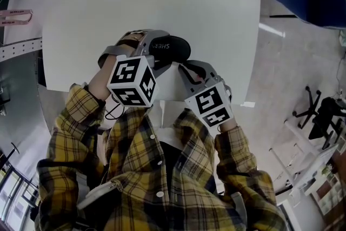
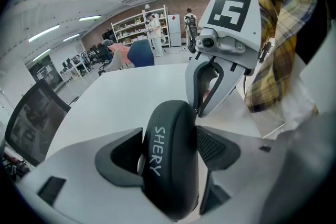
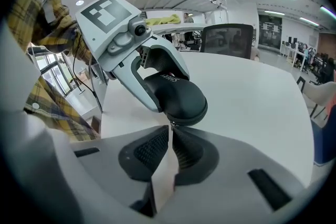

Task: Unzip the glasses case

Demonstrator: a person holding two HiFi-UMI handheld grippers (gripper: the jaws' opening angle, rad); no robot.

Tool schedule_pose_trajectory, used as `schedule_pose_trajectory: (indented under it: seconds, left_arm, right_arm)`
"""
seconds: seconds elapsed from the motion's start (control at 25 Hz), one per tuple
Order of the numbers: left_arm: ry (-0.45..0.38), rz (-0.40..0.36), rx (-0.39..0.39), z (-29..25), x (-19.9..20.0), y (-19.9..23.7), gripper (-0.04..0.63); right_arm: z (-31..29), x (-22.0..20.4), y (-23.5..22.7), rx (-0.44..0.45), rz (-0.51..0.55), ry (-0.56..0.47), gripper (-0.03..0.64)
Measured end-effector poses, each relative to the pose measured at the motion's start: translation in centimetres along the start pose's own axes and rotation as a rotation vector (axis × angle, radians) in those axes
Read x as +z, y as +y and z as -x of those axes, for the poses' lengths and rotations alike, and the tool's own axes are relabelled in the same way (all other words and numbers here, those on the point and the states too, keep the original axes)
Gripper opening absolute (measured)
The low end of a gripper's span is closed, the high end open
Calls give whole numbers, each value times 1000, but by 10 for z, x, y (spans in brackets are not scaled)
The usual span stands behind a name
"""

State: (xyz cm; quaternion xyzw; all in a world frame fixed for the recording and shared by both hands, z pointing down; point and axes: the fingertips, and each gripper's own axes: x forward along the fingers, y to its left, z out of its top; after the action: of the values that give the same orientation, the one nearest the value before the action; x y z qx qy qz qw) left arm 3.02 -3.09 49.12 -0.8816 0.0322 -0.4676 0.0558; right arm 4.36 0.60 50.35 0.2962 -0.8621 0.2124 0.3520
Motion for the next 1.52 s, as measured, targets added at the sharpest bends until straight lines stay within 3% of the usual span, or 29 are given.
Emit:
schedule_pose_trajectory:
  seconds: [0.24,0.56,0.88,1.52]
  left_arm:
    - [-1,-1,4,2,-2,-3,304]
    - [-2,-3,9,2,-1,-4,305]
    - [-12,-13,7,-2,-1,2,305]
    - [-37,-78,46,-1,-1,-1,305]
  right_arm:
    - [-7,-1,0,-55,-80,55,21]
    - [0,0,-2,-174,-124,-21,0]
    - [3,2,-5,-159,-90,-84,-2]
    - [4,-3,-15,-178,-74,-16,-2]
